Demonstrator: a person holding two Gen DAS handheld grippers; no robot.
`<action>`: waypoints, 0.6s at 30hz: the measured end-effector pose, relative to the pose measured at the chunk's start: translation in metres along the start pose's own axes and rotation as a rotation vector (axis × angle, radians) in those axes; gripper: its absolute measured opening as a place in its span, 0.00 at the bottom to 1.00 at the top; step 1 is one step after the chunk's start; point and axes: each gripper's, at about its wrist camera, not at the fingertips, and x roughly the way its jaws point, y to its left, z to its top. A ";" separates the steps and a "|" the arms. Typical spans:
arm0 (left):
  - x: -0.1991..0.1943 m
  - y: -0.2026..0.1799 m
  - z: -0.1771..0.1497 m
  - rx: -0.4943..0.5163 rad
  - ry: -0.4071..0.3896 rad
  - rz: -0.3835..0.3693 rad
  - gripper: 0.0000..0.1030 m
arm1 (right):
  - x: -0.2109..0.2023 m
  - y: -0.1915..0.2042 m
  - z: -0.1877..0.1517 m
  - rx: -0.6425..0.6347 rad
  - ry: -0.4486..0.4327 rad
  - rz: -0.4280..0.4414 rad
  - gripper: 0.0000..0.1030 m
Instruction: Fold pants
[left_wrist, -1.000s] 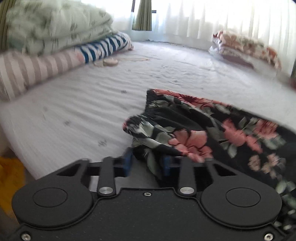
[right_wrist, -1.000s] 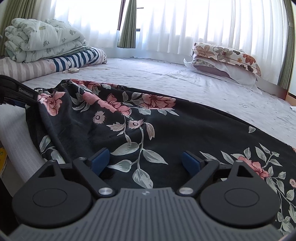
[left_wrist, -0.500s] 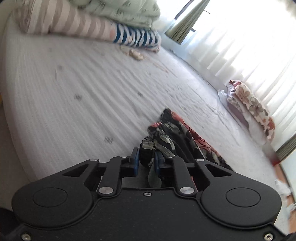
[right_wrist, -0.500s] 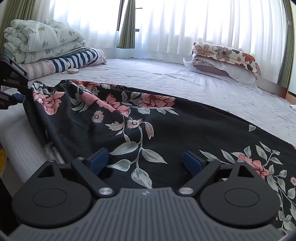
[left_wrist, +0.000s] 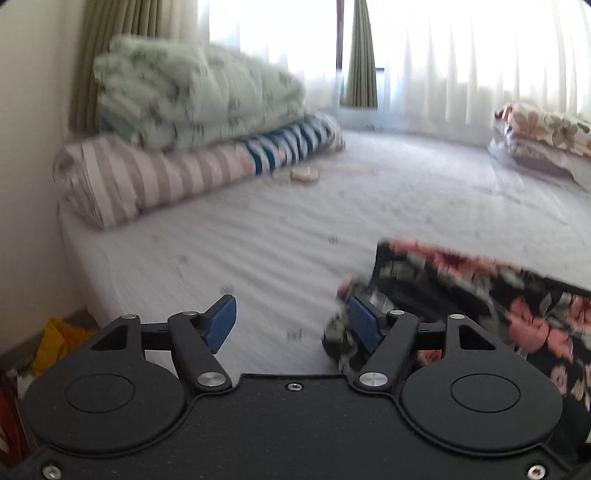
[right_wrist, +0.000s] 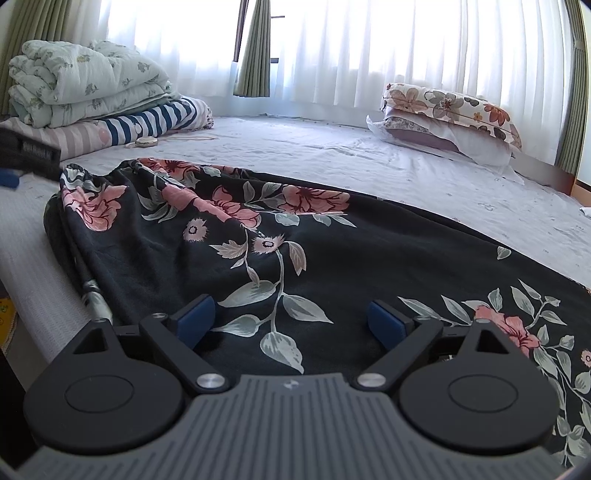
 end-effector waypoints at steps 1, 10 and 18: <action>-0.007 -0.004 0.003 0.016 -0.030 -0.021 0.65 | 0.000 0.000 -0.001 0.003 0.000 0.002 0.93; -0.015 -0.056 -0.018 0.070 0.094 -0.352 0.31 | -0.010 -0.006 -0.004 0.018 -0.026 0.017 0.94; -0.014 -0.045 -0.056 0.105 0.141 -0.265 0.27 | -0.037 -0.081 -0.037 0.161 -0.093 -0.072 0.93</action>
